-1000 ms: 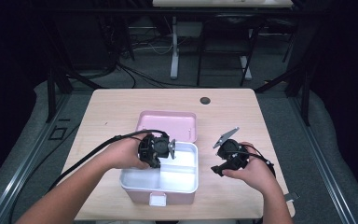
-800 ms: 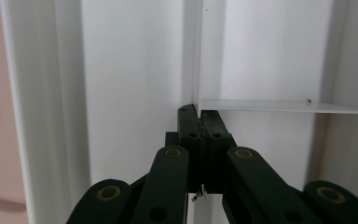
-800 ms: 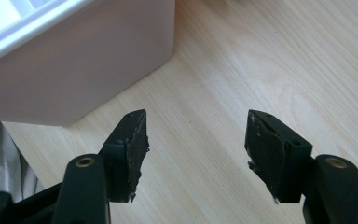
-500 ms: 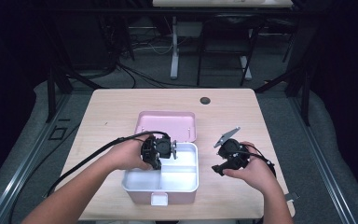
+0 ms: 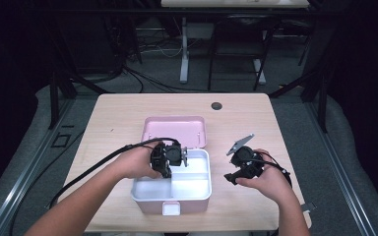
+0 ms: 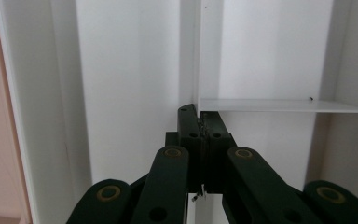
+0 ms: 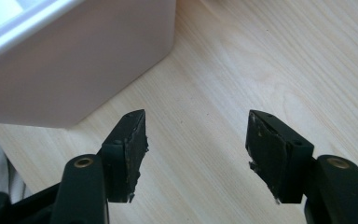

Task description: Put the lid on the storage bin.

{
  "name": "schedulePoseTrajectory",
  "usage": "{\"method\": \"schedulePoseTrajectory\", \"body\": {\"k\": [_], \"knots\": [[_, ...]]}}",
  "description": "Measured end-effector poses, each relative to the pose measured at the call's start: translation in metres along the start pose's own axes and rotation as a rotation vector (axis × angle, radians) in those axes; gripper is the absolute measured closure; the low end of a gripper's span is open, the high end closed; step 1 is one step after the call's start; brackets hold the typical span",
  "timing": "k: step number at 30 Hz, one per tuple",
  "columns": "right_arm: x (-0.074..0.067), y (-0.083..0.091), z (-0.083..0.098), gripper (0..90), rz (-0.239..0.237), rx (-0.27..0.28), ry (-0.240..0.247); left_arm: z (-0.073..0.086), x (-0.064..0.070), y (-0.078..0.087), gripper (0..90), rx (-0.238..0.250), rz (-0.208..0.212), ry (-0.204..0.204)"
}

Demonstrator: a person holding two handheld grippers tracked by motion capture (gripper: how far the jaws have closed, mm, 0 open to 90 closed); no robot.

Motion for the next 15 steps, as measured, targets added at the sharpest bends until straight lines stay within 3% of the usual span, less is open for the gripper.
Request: {"method": "schedulePoseTrajectory", "body": {"k": [7, 12, 15], "knots": [[0.008, 0.001, 0.0, 34.9, 0.045, 0.009, -0.02, 0.0, 0.001, -0.002, 88.8, -0.009, -0.009, -0.007], [0.019, -0.002, -0.003, 34.7, 0.067, 0.056, -0.036, 0.0, -0.001, -0.002, 88.8, -0.009, -0.005, -0.015], [0.029, -0.007, -0.003, 34.6, 0.086, -0.001, -0.045, 0.0, -0.002, -0.002, 88.9, -0.015, -0.004, -0.019]]}}
Point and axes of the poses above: each handheld gripper's, and its own axes: y roughly backward along the jaws, z roughly out of its underside, x roughly to its right, the point moved 3 cm from there along -y, roughly forward along the jaws, and after that the axes turned 15 degrees about y, right-handed, at the moved point
